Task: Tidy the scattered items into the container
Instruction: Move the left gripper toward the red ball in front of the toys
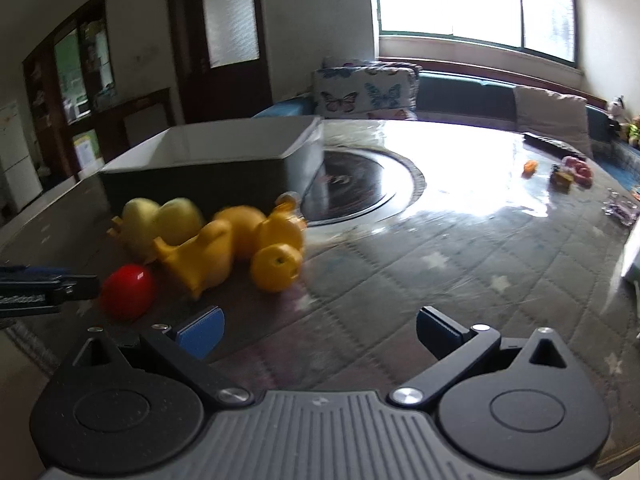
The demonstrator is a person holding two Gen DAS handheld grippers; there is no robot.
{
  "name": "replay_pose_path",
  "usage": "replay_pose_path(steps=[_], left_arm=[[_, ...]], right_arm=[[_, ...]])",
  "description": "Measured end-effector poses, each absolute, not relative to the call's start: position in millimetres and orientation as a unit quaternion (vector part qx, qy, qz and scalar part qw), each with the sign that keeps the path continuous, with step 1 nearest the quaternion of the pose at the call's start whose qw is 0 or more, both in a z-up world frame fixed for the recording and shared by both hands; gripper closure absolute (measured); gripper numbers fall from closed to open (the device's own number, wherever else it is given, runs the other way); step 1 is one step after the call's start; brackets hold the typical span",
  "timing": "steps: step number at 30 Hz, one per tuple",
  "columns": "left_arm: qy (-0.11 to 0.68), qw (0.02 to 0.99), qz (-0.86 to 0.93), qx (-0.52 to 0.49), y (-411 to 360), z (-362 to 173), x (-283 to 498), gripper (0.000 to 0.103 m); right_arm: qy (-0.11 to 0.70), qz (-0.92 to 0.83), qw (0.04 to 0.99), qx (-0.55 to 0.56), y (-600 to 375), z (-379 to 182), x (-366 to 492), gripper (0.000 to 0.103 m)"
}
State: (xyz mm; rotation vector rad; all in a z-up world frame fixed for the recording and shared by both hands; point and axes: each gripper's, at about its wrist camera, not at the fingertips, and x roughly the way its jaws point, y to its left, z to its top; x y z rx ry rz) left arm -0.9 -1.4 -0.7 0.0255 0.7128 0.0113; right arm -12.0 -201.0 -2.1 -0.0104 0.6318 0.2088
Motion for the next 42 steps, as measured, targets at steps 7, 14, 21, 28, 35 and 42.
replay_pose_path(steps=[7,14,21,28,35,42], left_arm=[[0.352,0.936,0.004,0.009,-9.0,-4.6,-5.9,0.060],[0.361,0.932,-0.003,0.010,-9.9,-6.2,-11.6,0.060],[0.366,0.931,-0.009,0.017,-13.8,-6.7,-14.1,0.060],[0.370,0.929,-0.007,0.022,-16.2,-7.7,-14.5,0.060],[0.371,0.928,-0.009,0.023,-17.8,-8.1,-15.3,0.060],[0.373,0.927,-0.011,0.025,-19.2,-8.0,-15.6,0.060]], right_arm=[[0.317,0.098,0.943,-0.004,-179.6,-8.4,-24.8,0.000],[0.347,0.124,0.930,-0.003,-176.2,-10.7,-22.8,0.000],[0.353,0.133,0.926,-0.014,-168.6,-11.2,-25.3,0.000],[0.357,0.137,0.924,-0.019,-164.9,-11.1,-27.0,0.000],[0.360,0.143,0.922,-0.025,-159.7,-12.1,-28.2,0.000],[0.362,0.145,0.920,-0.031,-155.9,-12.2,-28.6,0.000]])
